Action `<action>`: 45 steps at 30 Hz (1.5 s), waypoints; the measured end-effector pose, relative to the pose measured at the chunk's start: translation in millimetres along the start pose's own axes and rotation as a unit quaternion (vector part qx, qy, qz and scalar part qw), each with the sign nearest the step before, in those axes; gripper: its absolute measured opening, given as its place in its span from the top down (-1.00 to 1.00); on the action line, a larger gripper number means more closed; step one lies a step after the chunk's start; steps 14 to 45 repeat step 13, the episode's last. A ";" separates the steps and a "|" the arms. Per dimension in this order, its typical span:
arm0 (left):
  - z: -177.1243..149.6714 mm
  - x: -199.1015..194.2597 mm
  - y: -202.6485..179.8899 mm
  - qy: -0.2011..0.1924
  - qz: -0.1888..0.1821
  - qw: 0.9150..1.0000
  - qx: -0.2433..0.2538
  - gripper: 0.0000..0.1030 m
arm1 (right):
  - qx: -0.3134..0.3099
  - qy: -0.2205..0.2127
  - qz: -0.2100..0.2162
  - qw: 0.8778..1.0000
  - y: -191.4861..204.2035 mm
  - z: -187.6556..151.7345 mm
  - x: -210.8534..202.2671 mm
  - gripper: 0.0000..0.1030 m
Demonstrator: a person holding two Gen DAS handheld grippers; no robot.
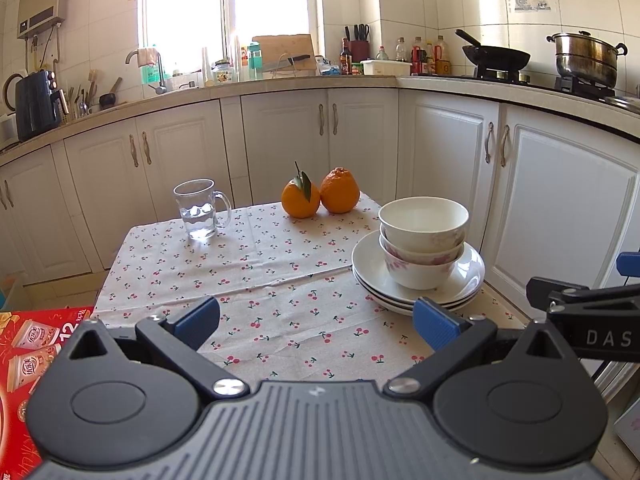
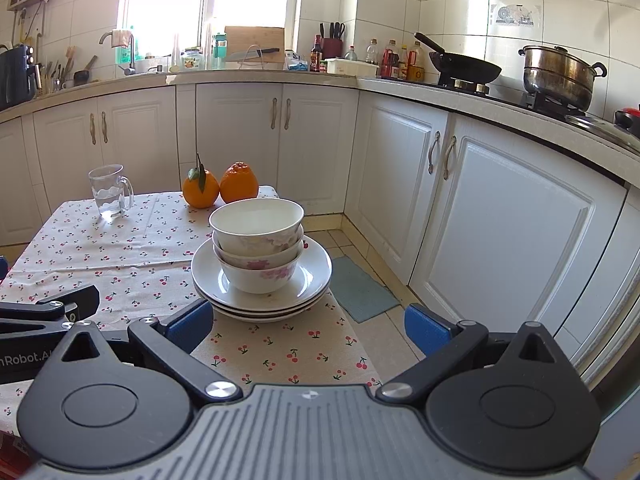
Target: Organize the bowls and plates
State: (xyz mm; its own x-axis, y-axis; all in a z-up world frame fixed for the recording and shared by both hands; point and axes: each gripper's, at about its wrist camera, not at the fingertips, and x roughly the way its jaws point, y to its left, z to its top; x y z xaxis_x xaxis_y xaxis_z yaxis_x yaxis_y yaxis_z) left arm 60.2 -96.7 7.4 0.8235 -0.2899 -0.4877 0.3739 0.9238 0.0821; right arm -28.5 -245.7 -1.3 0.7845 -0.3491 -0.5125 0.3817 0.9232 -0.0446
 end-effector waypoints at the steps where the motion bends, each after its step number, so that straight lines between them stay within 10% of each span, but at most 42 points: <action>1: 0.2 0.1 0.2 0.000 0.000 1.000 0.000 -0.99 | 0.000 0.000 0.000 1.000 -0.2 0.4 0.0 -1.00; 45: 0.7 1.8 1.0 0.002 -0.001 1.000 -0.002 -0.99 | -0.002 0.000 -0.002 1.000 -0.2 2.1 -0.1 -1.00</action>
